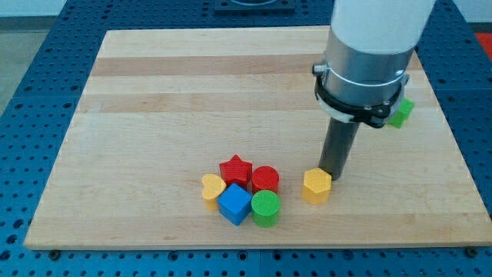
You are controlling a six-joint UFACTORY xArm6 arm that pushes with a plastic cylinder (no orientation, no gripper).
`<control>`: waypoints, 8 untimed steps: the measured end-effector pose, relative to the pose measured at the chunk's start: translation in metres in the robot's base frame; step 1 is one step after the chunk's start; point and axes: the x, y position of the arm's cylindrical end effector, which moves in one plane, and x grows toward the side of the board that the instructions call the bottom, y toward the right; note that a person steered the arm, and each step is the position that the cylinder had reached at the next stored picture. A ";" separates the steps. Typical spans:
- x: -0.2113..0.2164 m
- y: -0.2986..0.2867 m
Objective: Move the yellow hexagon closer to the green circle
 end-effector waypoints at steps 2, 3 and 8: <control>0.000 -0.013; 0.000 0.032; 0.015 -0.019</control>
